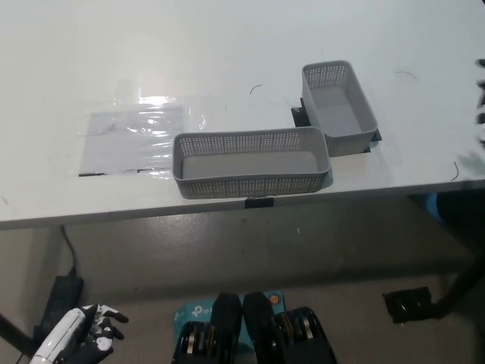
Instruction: The robot uses its right hand to pick up the grey box kept on the middle on the desk and place it on top of another box next to it in a right angle
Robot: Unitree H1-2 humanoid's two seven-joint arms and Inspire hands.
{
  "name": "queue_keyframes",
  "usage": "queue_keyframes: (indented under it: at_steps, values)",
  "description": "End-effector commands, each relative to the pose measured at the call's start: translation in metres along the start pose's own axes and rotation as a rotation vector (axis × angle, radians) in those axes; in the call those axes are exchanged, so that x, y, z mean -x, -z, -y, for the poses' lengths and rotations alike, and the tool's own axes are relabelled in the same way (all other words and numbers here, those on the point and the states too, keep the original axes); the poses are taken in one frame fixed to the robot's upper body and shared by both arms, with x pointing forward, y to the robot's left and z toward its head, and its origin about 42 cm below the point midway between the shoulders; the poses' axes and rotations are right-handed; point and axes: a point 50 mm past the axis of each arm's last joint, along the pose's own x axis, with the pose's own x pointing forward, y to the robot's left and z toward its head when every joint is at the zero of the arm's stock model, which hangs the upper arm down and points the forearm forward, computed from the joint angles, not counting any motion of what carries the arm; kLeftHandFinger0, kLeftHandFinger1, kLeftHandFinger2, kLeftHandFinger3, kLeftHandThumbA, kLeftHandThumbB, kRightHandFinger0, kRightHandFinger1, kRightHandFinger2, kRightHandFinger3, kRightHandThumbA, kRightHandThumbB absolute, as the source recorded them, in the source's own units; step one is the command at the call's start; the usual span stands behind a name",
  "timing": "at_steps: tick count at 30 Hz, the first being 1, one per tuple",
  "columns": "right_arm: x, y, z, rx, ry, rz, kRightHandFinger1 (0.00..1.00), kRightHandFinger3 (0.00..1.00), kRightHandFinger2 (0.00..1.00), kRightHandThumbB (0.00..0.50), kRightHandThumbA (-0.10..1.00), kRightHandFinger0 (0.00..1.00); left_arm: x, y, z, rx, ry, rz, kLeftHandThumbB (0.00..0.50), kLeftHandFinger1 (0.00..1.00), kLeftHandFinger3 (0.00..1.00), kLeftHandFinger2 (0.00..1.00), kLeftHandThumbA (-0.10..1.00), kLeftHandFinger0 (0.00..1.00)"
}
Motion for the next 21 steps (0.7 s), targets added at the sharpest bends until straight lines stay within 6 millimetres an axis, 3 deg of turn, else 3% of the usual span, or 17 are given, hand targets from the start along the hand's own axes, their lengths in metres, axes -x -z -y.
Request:
queue_keyframes:
  at_steps: [1, 2, 3, 8, 11, 14, 16, 20, 21]
  values:
    - [-0.025, -0.006, 0.006, 0.082, -0.123, 0.040, 0.78, 1.00, 0.86, 0.367, 0.12, 0.70, -0.001, -0.009, -0.014, -0.043, -0.002, 0.013, 0.277, 0.37, 0.56, 0.45, 0.11, 0.34]
    - [-0.035, -0.007, 0.002, 0.102, -0.161, 0.024, 0.88, 1.00, 0.90, 0.335, 0.11, 0.83, -0.001, -0.010, -0.014, -0.039, 0.003, 0.012, 0.276, 0.37, 0.56, 0.45, 0.11, 0.35]
    - [-0.040, -0.007, -0.001, 0.096, -0.165, 0.035, 0.93, 0.99, 0.91, 0.339, 0.08, 0.87, -0.001, -0.011, -0.014, -0.044, 0.003, 0.007, 0.277, 0.38, 0.56, 0.46, 0.11, 0.35]
    - [-0.057, -0.004, -0.014, 0.142, -0.213, 0.074, 0.95, 0.85, 0.92, 0.338, 0.03, 0.87, 0.000, -0.010, -0.015, -0.040, 0.003, 0.009, 0.277, 0.37, 0.56, 0.46, 0.10, 0.35]
    - [-0.070, -0.003, -0.027, 0.175, -0.274, 0.091, 0.98, 0.81, 0.93, 0.341, 0.05, 0.93, -0.001, -0.010, -0.015, -0.038, 0.001, 0.008, 0.283, 0.38, 0.57, 0.48, 0.11, 0.35]
    - [-0.076, -0.007, -0.034, 0.197, -0.303, 0.094, 0.99, 0.84, 0.95, 0.329, 0.04, 0.92, 0.000, -0.010, -0.016, -0.037, -0.001, 0.006, 0.280, 0.37, 0.56, 0.47, 0.09, 0.34]
    - [-0.087, -0.013, -0.042, 0.233, -0.316, 0.125, 0.95, 0.84, 0.93, 0.333, 0.04, 0.86, 0.000, -0.009, -0.016, -0.037, 0.001, 0.009, 0.283, 0.37, 0.55, 0.45, 0.09, 0.35]
    - [-0.096, -0.023, -0.049, 0.293, -0.339, 0.159, 0.99, 0.85, 0.95, 0.322, 0.07, 0.88, 0.000, -0.011, -0.017, -0.046, -0.002, 0.012, 0.280, 0.37, 0.56, 0.46, 0.08, 0.35]
    - [-0.100, -0.025, -0.051, 0.322, -0.357, 0.165, 1.00, 0.89, 1.00, 0.313, 0.10, 0.93, 0.001, -0.011, -0.017, -0.052, 0.000, 0.015, 0.275, 0.37, 0.56, 0.46, 0.08, 0.35]
